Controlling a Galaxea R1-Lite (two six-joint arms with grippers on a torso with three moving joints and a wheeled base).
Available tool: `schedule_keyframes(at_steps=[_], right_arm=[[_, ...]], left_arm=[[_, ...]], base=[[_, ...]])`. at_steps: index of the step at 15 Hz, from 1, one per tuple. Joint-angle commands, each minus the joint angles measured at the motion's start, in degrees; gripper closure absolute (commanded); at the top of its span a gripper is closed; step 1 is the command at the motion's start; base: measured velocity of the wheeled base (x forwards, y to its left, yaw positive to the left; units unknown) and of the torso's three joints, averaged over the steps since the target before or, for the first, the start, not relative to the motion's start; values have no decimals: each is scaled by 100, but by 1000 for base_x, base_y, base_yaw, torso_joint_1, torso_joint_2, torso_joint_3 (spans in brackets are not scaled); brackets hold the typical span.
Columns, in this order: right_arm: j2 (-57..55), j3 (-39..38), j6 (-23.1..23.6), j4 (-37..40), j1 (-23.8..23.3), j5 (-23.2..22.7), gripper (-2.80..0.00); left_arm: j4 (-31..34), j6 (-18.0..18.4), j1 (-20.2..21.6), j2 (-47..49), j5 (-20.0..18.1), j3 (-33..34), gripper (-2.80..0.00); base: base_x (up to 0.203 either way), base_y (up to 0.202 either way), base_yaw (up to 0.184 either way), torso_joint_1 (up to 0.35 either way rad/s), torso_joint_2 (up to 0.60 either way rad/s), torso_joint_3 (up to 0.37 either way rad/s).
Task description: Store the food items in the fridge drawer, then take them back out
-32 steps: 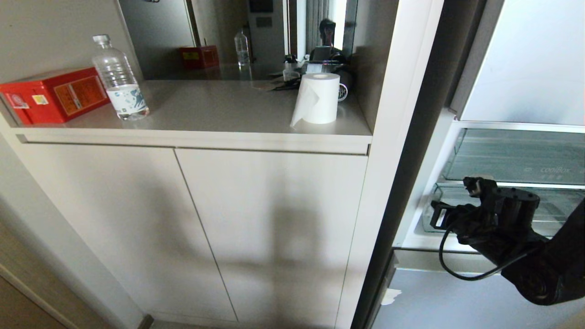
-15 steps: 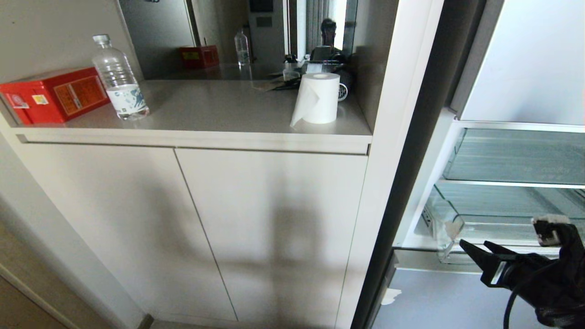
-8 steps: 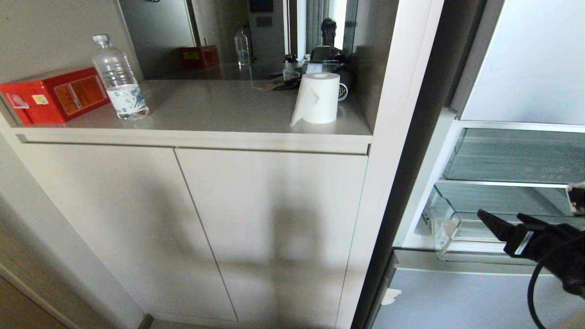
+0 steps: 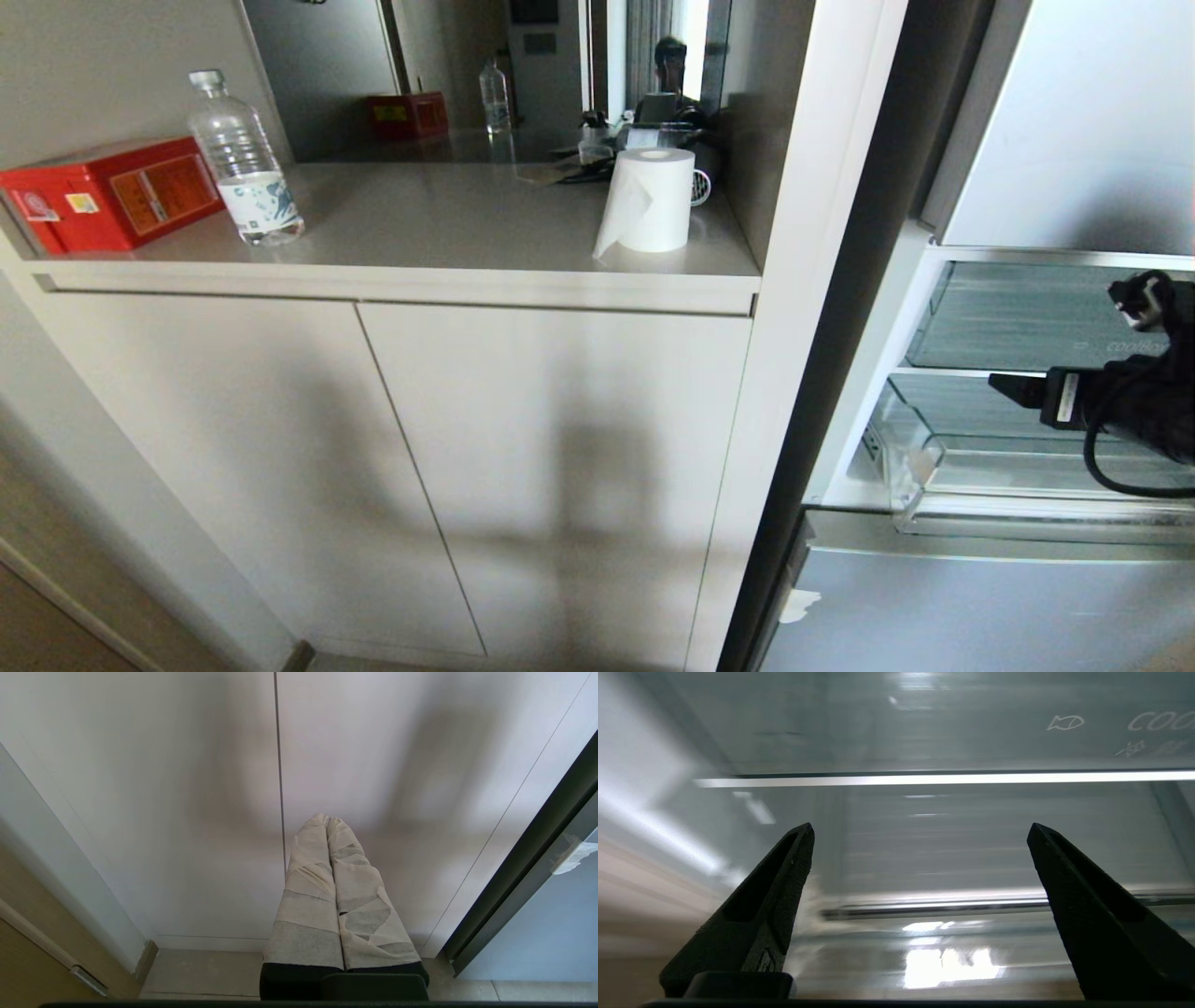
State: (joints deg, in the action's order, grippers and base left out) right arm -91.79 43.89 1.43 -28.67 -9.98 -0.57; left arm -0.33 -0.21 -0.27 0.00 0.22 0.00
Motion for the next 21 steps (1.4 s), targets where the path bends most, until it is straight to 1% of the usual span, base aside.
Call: schedule_keyframes(at_steps=[1,4,6,7,9,11,13,16,19,21], right_arm=[[-594,223,87,20,-131,-4,-280],[-849,327,140,25,-185,-13,-280],[-974,388,340,89,-231,-13,-280],[-989,416,432,316,-255,-13,-280],[-977,666,521,1117,-290,-31,-280],[-962,1066,543,2056,-399,-225,-280],[-828,1267,544,2787,-519,-401,-280],[-96,1186,549,3493,-581,-536,-280],[753,897,698,4334,-593,-577,-280],[649,919,721,4423,-589,-583,-280]], left_arm=[[-2,3,0,9,4,0,0],[-2,2,0,9,4,0,0],[-2,3,0,9,4,0,0],[-2,3,0,9,4,0,0],[-2,3,0,9,4,0,0],[-2,-2,0,9,4,0,0],[-2,3,0,9,4,0,0],[-2,3,0,9,4,0,0],[-2,-4,1,9,4,0,0],[-2,-2,6,9,4,0,0]], base=[[0,0,0,0,0,0],[0,0,0,0,0,0],[0,0,0,0,0,0],[0,0,0,0,0,0],[0,0,0,0,0,0],[0,0,0,0,0,0],[0,0,0,0,0,0],[0,0,0,0,0,0],[0,0,0,0,0,0],[0,0,0,0,0,0]])
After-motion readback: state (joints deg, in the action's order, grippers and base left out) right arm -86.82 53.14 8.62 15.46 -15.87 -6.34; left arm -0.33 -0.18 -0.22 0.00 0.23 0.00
